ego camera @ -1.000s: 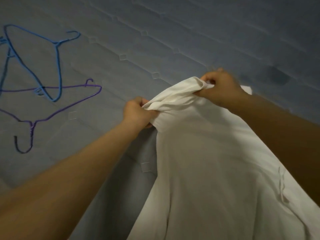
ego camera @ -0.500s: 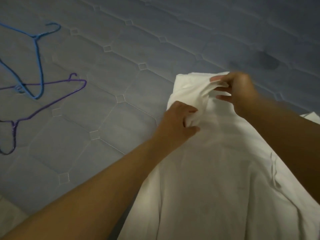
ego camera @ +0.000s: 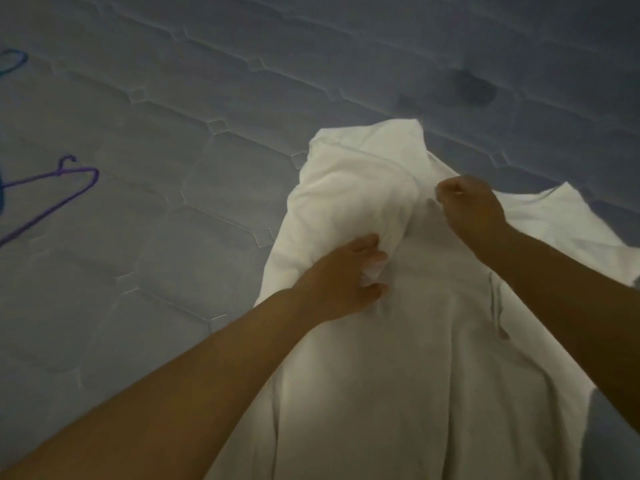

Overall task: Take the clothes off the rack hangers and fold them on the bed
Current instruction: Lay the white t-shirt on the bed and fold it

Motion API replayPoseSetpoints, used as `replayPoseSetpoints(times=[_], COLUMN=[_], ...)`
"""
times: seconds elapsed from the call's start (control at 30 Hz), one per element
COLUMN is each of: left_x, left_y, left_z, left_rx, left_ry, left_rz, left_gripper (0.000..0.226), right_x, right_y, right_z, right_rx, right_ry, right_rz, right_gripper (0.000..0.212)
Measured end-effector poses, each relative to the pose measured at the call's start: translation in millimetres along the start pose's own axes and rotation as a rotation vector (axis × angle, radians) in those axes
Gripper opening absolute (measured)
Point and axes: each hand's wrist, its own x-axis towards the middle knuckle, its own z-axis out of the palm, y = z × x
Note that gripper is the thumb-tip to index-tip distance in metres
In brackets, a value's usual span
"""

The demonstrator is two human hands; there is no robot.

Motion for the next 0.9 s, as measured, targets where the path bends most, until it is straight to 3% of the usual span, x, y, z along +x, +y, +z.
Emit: replayPoseSetpoints(times=[0.13,0.27,0.33,0.47,0.63,0.73,0.9], left_x=[5.9,3.4,2.9,-4.7,-3.1,13.6,56.3], left_y=[3.3,9.0,4.5,3.7,23.3,27.8,28.0], left_z=[6.9,18.3,22.1,25.2,14.6,-4.7,-50.2], left_rx=[0.199,0.464,0.473,0.329,0.199,0.230,0.449], left_ry=[-0.057,-0.037,-0.010,0.132,0.415,0.519,0.591], left_rz=[-0.019,-0.027,-0.011,0.053,0.014,0.002,0.038], left_gripper=[0.058,0.059,0.060,0.063,0.035,0.022,0.021], right_x=[-25.0,-45.9,-47.2,-50.5,-59.2,-59.0,-35.3], right_y=[36.4,60.8,67.2,86.7,109.5,114.9,121.9], right_z=[2.3,-11.5,-25.8,-59.6,-89.2,-103.3,-121.0], right_rx=[-0.226,-0.640,-0.759,-0.802,-0.729,-0.616,-0.532], right_ry=[-0.035,-0.150,-0.184,-0.136,0.016,0.113,0.184], right_rz=[-0.168,-0.415,-0.490,-0.404,-0.189,-0.061,0.041], right_gripper=[0.041,0.060,0.061,0.056,0.051,0.052,0.056])
